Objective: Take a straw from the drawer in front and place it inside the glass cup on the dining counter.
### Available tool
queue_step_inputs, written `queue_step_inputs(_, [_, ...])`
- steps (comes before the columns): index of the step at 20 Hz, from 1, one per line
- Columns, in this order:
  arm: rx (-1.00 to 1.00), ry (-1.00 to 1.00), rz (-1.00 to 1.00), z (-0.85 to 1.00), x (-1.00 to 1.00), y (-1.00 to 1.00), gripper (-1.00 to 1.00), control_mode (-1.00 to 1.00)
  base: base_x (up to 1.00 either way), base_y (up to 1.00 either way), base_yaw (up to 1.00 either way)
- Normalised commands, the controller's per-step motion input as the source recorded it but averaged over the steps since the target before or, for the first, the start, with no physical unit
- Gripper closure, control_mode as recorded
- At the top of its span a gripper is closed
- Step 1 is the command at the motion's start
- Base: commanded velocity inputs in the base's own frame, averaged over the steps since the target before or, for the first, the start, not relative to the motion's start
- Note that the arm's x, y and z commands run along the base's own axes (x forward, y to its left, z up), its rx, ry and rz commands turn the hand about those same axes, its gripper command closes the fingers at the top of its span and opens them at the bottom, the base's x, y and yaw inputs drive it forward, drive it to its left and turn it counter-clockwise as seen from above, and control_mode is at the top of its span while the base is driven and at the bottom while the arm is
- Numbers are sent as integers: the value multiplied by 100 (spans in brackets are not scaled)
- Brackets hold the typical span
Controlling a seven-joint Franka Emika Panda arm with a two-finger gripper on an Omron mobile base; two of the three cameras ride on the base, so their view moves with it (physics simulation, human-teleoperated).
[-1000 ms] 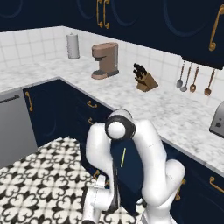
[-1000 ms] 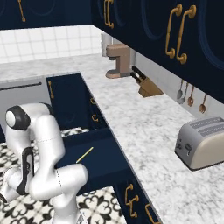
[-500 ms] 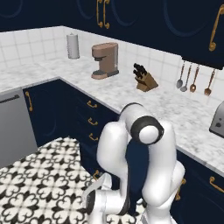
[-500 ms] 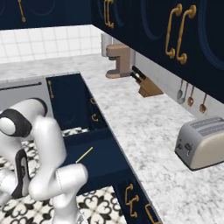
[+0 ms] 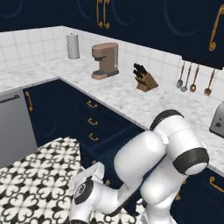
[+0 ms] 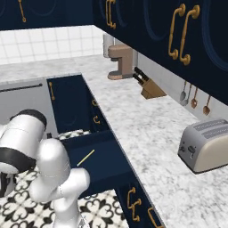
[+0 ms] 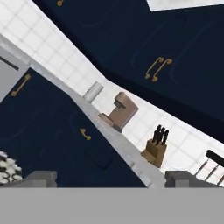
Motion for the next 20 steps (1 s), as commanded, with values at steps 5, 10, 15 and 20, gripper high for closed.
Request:
queue_step_inputs(5, [35, -14, -14, 100, -25, -58, -100, -100, 0, 0, 0])
queue_step_inputs(10, [68, -3, -23, 100, -31, -91, -100, -100, 0, 0, 0])
queue_step_inputs(15, [74, 7, -24, 100, -14, -92, -100, -100, 0, 0, 0])
queue_step_inputs(20, [40, 48, -14, 85, 46, -73, -100, -100, 0, 0, 0])
